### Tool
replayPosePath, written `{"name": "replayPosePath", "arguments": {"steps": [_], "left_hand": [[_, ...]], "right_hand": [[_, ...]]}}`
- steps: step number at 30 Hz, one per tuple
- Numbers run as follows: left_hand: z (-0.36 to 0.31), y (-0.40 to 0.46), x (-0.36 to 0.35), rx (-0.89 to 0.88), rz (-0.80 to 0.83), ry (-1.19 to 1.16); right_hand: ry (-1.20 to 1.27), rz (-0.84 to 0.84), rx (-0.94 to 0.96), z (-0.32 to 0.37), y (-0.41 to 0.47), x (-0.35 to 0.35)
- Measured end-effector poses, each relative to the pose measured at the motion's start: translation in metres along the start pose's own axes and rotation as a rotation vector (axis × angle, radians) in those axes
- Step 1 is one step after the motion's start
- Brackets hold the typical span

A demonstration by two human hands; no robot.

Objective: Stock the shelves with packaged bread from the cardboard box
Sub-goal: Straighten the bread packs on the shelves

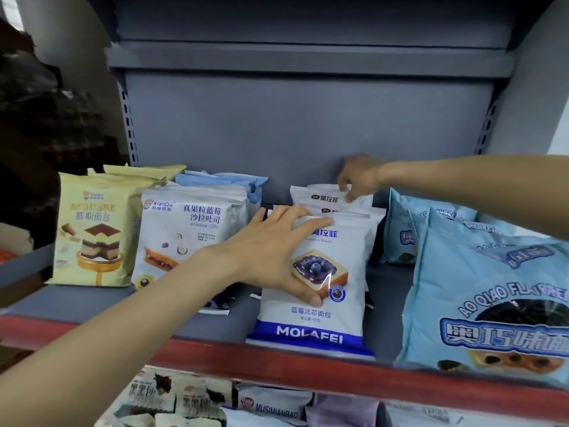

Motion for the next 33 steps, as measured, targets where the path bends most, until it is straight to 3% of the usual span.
{"name": "replayPosePath", "arguments": {"steps": [2, 7, 10, 14, 18, 21, 24, 28, 33], "left_hand": [[0.0, 0.001, -0.001, -0.003, -0.003, -0.048], [0.0, 0.002, -0.005, -0.01, -0.011, -0.169], [-0.002, 0.0, -0.005, -0.013, -0.045, -0.202], [-0.004, -0.003, 0.0, -0.005, -0.141, -0.205], [0.0, -0.007, 0.007, 0.021, -0.255, -0.073], [0.002, -0.008, 0.007, 0.029, -0.236, -0.034], [0.003, -0.008, 0.008, 0.026, -0.222, -0.027], [0.003, -0.005, 0.006, 0.035, -0.209, -0.061], [0.007, -0.004, 0.003, 0.049, -0.174, -0.132]], "right_hand": [[0.078, 0.128, -0.034, 0.0, 0.003, -0.014], [0.61, 0.3, -0.098, -0.014, -0.005, -0.028], [0.782, 0.235, -0.068, -0.016, -0.005, -0.027], [0.957, 0.01, -0.025, -0.011, 0.008, -0.017], [0.883, -0.08, 0.026, -0.002, 0.011, -0.006], [0.775, 0.022, 0.078, -0.001, 0.002, -0.011], [0.5, 0.108, 0.062, -0.007, -0.009, -0.014], [0.524, -0.116, 0.106, -0.007, -0.029, 0.035], [0.477, 0.222, -0.021, 0.008, -0.04, 0.0]]}}
Point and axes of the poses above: each hand's wrist, its own y-axis towards the middle knuckle, its own x-axis out of the back of the hand, z = x × y, the point moved 8 cm from there along y, towards the middle knuckle, and after that the axes turned 7 degrees about y, right-handed, at the moved point
